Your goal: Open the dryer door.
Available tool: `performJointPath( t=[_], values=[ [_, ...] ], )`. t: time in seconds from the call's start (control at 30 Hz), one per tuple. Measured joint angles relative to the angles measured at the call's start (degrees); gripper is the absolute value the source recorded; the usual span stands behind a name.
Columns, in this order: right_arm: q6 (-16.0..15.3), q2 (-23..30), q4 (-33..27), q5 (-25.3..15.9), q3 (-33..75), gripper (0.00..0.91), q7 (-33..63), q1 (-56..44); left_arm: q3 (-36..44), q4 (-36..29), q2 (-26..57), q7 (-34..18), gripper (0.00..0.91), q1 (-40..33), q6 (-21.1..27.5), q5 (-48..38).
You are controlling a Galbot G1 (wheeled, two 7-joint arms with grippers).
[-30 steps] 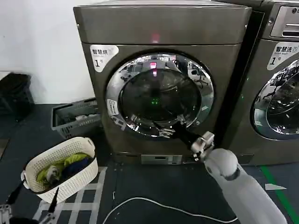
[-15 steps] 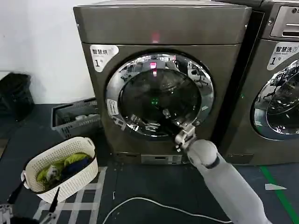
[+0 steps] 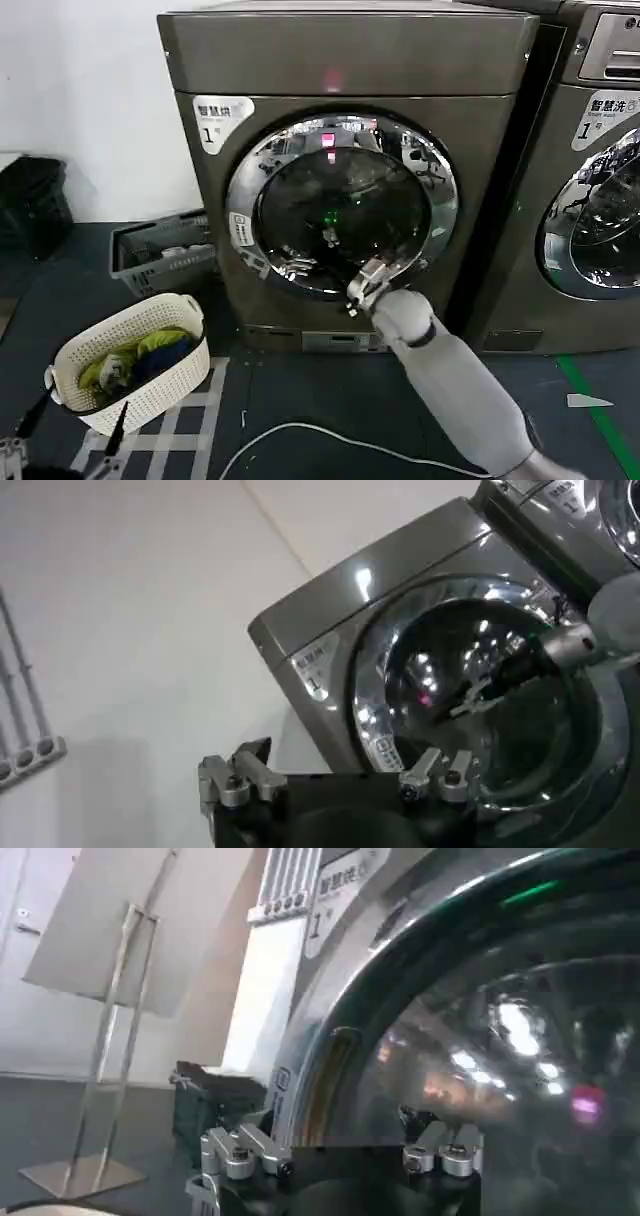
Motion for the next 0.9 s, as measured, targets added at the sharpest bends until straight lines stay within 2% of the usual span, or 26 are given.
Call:
performJointPath(
  t=[0.3,0.9],
  values=[
    [1.79,2.41,-4.34,-1.68,-0.36,0.907,0.49,1.72,-0.32,-0.11,0.00,-0.02,0.907,0.20,-0.35,0.04],
    [2.69,7.38,-11.73,-2.53,-2.62,0.907,-1.62,5.23,-0.69,0.21,0.00,-0.16,0.907,0.43,-0.89,0.02]
  ],
)
